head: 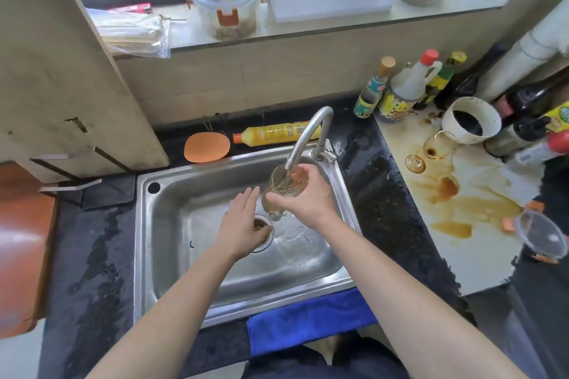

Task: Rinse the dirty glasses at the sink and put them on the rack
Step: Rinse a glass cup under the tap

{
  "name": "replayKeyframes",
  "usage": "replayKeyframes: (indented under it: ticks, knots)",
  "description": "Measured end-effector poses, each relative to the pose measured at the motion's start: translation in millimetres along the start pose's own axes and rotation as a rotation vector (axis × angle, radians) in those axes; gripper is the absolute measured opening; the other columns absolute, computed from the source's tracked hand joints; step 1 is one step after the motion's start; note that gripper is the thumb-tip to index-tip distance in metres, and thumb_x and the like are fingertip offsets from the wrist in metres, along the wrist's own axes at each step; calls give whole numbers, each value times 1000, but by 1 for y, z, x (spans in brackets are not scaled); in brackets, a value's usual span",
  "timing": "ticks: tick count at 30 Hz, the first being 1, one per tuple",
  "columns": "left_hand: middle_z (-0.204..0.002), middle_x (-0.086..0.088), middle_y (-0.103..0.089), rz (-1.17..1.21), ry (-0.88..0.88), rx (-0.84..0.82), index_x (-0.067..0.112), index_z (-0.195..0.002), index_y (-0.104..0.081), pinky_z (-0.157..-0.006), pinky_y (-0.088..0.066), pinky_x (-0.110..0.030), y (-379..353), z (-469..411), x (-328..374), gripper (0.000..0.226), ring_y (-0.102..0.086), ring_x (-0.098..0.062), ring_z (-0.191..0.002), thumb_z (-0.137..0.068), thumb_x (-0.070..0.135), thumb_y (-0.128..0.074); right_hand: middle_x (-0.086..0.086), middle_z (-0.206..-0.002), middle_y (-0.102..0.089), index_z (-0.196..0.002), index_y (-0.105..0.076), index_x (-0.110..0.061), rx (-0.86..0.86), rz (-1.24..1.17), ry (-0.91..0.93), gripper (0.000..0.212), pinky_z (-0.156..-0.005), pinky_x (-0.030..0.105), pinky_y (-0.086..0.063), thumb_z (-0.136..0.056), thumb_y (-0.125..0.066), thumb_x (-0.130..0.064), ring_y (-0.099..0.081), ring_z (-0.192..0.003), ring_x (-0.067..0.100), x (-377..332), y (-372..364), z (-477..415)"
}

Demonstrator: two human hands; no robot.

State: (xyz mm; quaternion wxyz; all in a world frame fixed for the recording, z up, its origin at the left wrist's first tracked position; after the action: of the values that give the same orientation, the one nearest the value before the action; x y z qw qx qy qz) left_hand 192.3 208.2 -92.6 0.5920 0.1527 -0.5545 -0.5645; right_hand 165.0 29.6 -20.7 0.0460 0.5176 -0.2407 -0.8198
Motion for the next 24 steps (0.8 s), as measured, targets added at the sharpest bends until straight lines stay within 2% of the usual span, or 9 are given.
replayKeyframes:
  ticks: [4, 7, 9, 12, 15, 19, 22, 24]
  knots:
    - [-157, -4, -40, 70, -14, 83, 17, -156, -31, -118, -31, -40, 5, -5, 5, 94, -33, -24, -146, -80, 46, -78, -11, -121, -61, -133, -50, -24, -65, -68, -71, 86, -93, 24, -44, -63, -93, -51, -58, -112, 8, 9, -5, -6]
    - [-120, 3, -66, 163, -36, 177, 25, -130, -56, -94, -49, -40, 18, -6, 15, 66, -58, -22, -116, -72, 43, -82, -11, -122, -60, -133, -49, -24, -107, -150, -103, 86, -99, 32, -51, -64, -92, -51, -58, -112, 5, 14, -6, -9]
    - [-105, 6, -68, 197, -53, 232, 25, -117, -62, -82, -52, -39, 26, -5, 23, 52, -61, -21, -102, -71, 36, -84, -12, -124, -59, -134, -49, -26, -127, -183, -104, 84, -101, 36, -51, -65, -91, -51, -56, -114, 4, 14, -6, -13]
    - [-112, 5, -67, 249, -15, 228, 23, -124, -57, -84, -52, -40, 29, -2, 28, 57, -61, -22, -105, -74, 30, -82, -9, -124, -63, -132, -52, -30, -140, -244, -136, 89, -99, 43, -56, -57, -92, -56, -62, -116, 10, 15, -7, -21]
    - [-122, 6, -63, 303, 54, 192, 26, -137, -45, -89, -52, -40, 25, -3, 25, 76, -59, -18, -110, -73, 40, -82, -1, -125, -64, -132, -49, -24, -196, -344, -197, 91, -93, 45, -60, -57, -95, -47, -65, -114, 14, 14, -12, -21]
    - [-113, 14, -65, 318, 80, 168, 33, -129, -50, -86, -53, -38, 25, -4, 23, 73, -61, -13, -103, -68, 48, -86, -4, -126, -59, -137, -41, -25, -290, -302, -214, 93, -95, 42, -59, -64, -94, -46, -62, -117, 13, 14, -16, -19]
    - [-108, 18, -69, 442, 119, 110, 39, -128, -55, -88, -54, -40, 25, -4, 17, 73, -65, -10, -99, -63, 50, -87, -2, -127, -63, -142, -42, -25, -323, -355, -238, 83, -94, 42, -59, -75, -88, -44, -64, -116, 13, 17, -16, -25]
    - [-108, 18, -70, 549, 132, 96, 40, -126, -57, -90, -55, -41, 25, -5, 14, 72, -66, -6, -99, -62, 47, -89, -1, -132, -63, -143, -46, -27, -325, -390, -261, 82, -91, 40, -60, -76, -84, -52, -61, -119, 13, 19, -16, -27]
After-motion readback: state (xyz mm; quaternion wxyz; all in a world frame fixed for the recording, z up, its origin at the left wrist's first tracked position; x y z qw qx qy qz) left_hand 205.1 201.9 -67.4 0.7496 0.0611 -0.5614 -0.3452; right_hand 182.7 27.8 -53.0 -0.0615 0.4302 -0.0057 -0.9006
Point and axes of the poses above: each hand's wrist, its own z-axis away from the middle knuckle, its own y-axis out of the back of the hand, x = y × z, the point moved 7 cm from there along -z, towards the middle knuckle
